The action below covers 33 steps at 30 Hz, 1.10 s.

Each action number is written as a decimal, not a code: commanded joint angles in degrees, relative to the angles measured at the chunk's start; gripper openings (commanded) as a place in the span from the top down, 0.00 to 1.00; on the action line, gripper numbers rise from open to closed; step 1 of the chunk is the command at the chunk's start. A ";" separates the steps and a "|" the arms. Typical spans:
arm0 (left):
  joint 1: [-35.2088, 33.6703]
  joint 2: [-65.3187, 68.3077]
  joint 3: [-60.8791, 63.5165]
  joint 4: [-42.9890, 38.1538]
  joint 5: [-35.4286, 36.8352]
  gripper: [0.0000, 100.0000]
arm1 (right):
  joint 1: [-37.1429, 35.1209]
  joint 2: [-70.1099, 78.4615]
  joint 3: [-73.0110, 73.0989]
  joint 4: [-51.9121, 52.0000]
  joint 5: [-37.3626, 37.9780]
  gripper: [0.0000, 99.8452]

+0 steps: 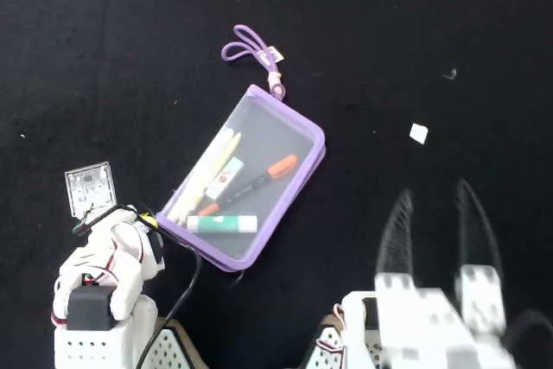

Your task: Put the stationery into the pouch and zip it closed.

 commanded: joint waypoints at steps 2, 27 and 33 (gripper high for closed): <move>-0.40 0.09 2.07 -0.79 -0.18 0.97 | 0.35 -3.74 7.08 -0.53 0.00 0.83; -0.48 0.09 14.73 -4.40 -9.58 0.97 | 0.62 -3.82 56.66 -9.58 0.26 0.83; -0.48 0.09 14.73 -4.40 -9.58 0.97 | 0.62 -3.82 60.79 -9.76 0.26 0.83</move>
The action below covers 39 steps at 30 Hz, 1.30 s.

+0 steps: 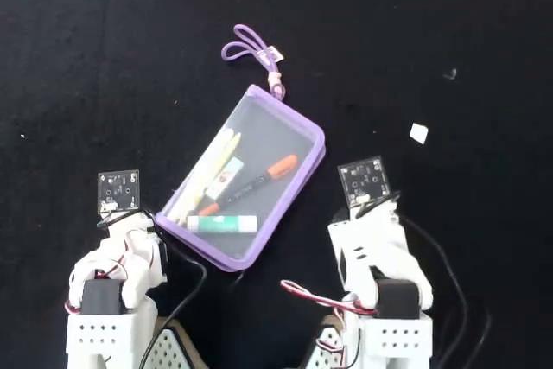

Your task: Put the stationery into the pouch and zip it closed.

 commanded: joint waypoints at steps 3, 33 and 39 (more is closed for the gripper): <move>-0.31 -0.44 1.36 -0.62 -0.62 0.97 | 0.62 -3.82 2.24 -0.79 0.35 0.83; -0.22 -0.44 1.36 -0.62 -0.79 0.97 | 20.48 -3.56 2.42 6.07 0.26 0.83; -0.22 -0.44 1.36 -0.62 -0.88 0.97 | 20.48 -3.56 2.42 6.07 0.35 0.83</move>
